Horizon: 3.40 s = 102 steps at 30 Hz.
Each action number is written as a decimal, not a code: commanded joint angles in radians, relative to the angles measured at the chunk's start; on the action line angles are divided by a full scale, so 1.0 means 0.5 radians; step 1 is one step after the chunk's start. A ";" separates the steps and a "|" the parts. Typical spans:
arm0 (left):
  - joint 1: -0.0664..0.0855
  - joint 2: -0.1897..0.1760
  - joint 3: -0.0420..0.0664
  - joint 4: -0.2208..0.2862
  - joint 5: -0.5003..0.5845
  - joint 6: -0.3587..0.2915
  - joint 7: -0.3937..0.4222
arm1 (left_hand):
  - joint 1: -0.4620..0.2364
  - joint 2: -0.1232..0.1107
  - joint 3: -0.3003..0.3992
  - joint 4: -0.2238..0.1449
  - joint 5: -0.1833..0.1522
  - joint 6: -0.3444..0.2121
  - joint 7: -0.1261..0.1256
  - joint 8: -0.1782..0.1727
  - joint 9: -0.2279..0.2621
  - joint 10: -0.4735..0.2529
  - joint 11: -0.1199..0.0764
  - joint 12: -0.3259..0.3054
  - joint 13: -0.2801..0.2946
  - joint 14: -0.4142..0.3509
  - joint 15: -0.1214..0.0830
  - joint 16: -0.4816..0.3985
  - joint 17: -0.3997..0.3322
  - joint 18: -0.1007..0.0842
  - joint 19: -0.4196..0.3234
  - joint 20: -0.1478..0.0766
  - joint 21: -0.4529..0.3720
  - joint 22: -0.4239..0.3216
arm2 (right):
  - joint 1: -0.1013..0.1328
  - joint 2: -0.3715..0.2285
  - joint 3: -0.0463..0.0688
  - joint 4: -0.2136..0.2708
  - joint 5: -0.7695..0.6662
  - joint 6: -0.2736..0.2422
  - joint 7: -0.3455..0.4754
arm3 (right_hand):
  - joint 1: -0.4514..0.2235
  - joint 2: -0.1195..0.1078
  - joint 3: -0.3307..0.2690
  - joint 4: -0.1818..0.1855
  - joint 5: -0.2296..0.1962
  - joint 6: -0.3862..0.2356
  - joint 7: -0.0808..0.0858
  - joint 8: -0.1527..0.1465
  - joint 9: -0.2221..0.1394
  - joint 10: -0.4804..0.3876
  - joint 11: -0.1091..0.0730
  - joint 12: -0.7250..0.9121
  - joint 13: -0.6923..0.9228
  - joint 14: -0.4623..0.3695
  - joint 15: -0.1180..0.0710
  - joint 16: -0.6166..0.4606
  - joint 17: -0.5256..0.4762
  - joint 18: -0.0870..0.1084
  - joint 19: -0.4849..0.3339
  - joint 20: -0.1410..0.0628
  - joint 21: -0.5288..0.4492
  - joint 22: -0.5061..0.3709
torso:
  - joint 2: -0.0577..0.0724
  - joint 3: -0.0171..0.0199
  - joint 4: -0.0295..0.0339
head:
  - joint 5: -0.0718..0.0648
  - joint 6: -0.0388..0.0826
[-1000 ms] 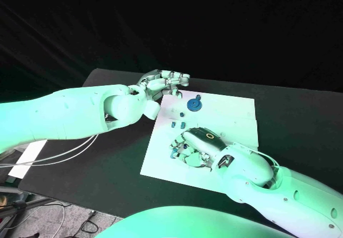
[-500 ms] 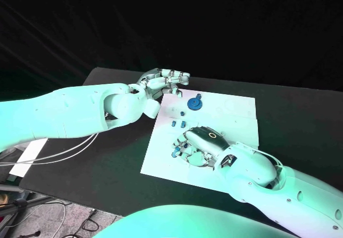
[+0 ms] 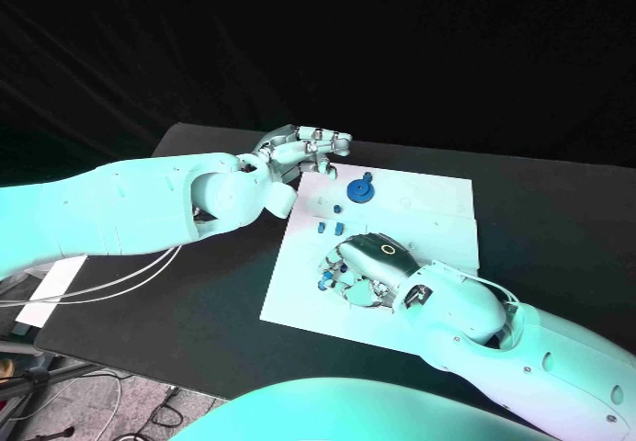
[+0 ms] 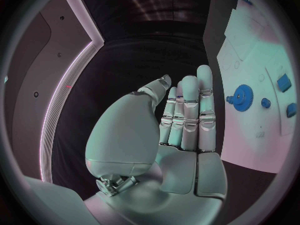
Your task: Assemble the parts on the task board
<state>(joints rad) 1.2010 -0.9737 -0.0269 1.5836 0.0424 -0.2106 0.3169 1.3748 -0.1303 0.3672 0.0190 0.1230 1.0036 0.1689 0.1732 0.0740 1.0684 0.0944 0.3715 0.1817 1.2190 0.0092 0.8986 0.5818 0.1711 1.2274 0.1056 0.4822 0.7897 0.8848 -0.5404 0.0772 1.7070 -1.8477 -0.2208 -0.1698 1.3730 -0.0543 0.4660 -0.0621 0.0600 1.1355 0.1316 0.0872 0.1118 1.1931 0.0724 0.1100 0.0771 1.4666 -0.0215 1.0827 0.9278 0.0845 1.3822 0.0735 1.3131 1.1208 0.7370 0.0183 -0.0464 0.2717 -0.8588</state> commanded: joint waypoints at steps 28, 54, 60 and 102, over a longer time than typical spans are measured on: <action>0.000 -0.001 0.001 0.000 -0.010 0.045 0.013 | 0.007 0.021 -0.014 -0.001 0.006 -0.016 0.002 0.018 -0.001 -0.023 -0.001 0.025 0.006 -0.026 0.004 0.009 -0.006 0.019 -0.002 0.007 -0.021 -0.006 | -0.002 -0.058 -0.018 0.072 0.039 -0.363 0.053 | -0.125 -0.115 -0.484 0.142 0.143 -0.329 0.075 -0.044 -0.072 -0.554 0.090 -0.015 -0.015 -0.018 0.083 -0.083 -0.151 0.086 -0.137 0.087 -0.286 -0.429 | -0.002 0.0057 -0.002 | -0.037 0.032; -0.003 -0.029 -0.021 0.002 -0.010 0.055 0.012 | 0.007 0.021 -0.014 -0.001 0.006 -0.016 0.002 0.018 -0.001 -0.023 -0.001 0.025 0.006 -0.026 0.004 0.009 -0.006 0.019 -0.002 0.007 -0.021 -0.006 | -0.032 -1.010 0.074 0.563 0.778 -0.267 -0.506 | -0.284 -0.010 -0.847 0.440 0.375 -0.254 -0.055 0.291 0.095 0.361 -0.108 2.109 2.076 0.110 -0.074 0.583 0.656 -0.013 0.116 -0.058 0.073 0.107 | -0.068 0.0130 -0.153 | -0.348 0.218; -0.005 -0.027 -0.024 -0.001 -0.010 0.058 0.012 | 0.006 0.022 -0.016 -0.001 0.006 -0.016 0.002 0.019 -0.001 -0.026 -0.001 0.028 0.006 -0.028 0.005 0.009 -0.007 0.019 -0.002 0.007 -0.023 -0.007 | -0.040 -1.035 0.074 0.606 0.652 -0.260 -0.654 | -0.314 -0.006 -0.962 0.533 0.469 -0.293 -0.066 0.398 0.184 0.380 -0.116 2.195 2.214 0.120 -0.078 0.644 0.745 -0.023 0.133 -0.064 0.102 0.158 | -0.065 0.0124 -0.142 | -0.381 0.208; -0.006 -0.046 -0.025 0.025 -0.010 0.051 0.011 | 0.006 0.022 -0.016 -0.001 0.006 -0.016 0.002 0.019 -0.001 -0.026 -0.001 0.028 0.006 -0.028 0.005 0.009 -0.007 0.019 -0.002 0.007 -0.023 -0.007 | -0.061 -0.764 0.061 0.400 0.393 0.027 -0.960 | -0.359 0.018 -1.165 0.706 0.452 -0.410 -0.067 0.528 0.325 0.373 -0.112 2.185 2.291 0.129 -0.072 0.707 0.842 -0.036 0.153 -0.060 0.144 0.234 | -0.059 0.0138 -0.148 | -0.336 0.130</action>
<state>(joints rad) 1.1980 -0.9962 -0.0400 1.5934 0.0418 -0.2019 0.3156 1.3787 -0.1263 0.3672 0.0190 0.1230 1.0036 0.1689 0.1798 0.0741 1.0614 0.0943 0.3806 0.1834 1.2103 0.0109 0.8987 0.5798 0.1711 1.2274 0.1056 0.4743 0.7880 0.8580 -0.9259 0.1090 1.9119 -1.6371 -0.2501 -0.6301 1.2014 -0.0435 -0.1091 0.2897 0.2884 0.9394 0.0963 0.3480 0.2736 1.3786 0.0118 1.2059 1.2216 1.4648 -0.0555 1.4322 1.3077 0.0766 1.4521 0.0469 1.3789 1.2369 0.7070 0.0247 -0.1197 0.1006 -0.7915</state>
